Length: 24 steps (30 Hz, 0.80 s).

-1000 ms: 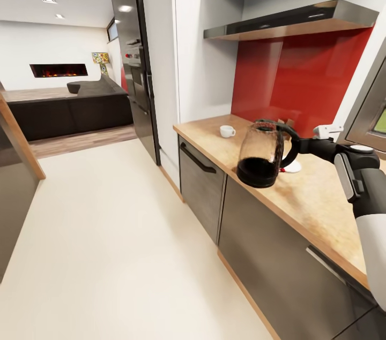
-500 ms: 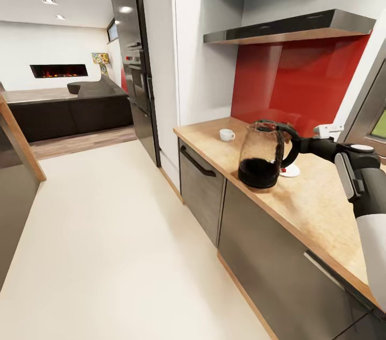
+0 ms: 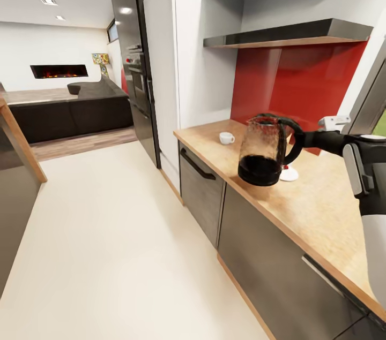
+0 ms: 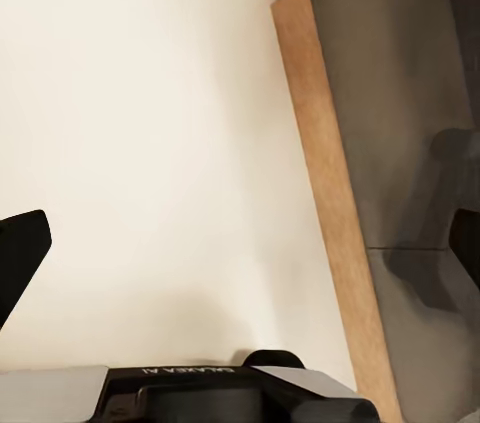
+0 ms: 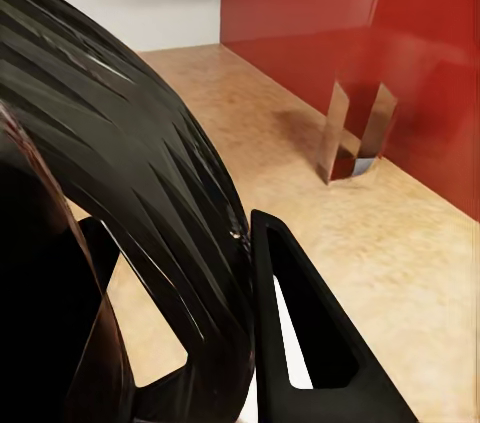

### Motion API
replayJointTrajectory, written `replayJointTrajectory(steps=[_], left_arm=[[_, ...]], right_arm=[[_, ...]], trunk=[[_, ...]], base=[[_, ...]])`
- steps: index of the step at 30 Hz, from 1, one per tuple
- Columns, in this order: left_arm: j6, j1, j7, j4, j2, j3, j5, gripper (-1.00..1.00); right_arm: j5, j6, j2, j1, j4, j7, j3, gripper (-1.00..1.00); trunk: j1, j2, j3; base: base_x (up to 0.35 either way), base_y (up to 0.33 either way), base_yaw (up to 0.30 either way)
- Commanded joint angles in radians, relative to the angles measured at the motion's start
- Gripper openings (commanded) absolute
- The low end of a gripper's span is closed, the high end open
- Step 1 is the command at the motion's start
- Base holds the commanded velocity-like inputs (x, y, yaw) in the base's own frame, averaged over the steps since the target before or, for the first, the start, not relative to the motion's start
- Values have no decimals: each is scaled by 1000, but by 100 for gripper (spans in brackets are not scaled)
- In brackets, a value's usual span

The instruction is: Set up a coffee station on the kitchen countertop: keep the coffee maker on the countertop, move the bottle of coffee from the kitchen shelf to the counter next to the coffee maker, place a paper coffee filter on top of the coffee maker, put the saucer next to the coffee maker with the coffee cup on the saucer, and place the electric kettle next to the coffee maker.

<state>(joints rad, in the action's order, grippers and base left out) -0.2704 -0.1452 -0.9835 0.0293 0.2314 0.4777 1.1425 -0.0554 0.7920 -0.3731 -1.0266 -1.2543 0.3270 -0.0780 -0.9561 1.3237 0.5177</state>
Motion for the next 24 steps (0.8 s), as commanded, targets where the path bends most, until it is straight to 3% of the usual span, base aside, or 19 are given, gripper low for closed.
replayJointTrajectory(steps=[1, 8, 17, 24], left_arm=[[-6, 0, -1, 0, 0, 9, 6, 100], [-6, -1, -1, 0, 0, 9, 6, 100], [-6, 0, -1, 0, 0, 9, 6, 100], [-7, 0, -3, 0, 0, 9, 6, 100]], right_arm=[[-8, 9, -1, -1, -3, 1, -1, -100], [-7, 13, -3, -1, -7, 2, -2, -100], [-5, 13, -3, -1, -8, 72, -2, -100], [-4, 13, -4, -1, -8, 81, -1, -100]], trunk=[[4, -7, -2], [31, -56, -24], [31, -56, -24], [31, -56, -24]], base=[[0, 0, 0], [0, 0, 0], [0, 0, 0], [0, 0, -11]])
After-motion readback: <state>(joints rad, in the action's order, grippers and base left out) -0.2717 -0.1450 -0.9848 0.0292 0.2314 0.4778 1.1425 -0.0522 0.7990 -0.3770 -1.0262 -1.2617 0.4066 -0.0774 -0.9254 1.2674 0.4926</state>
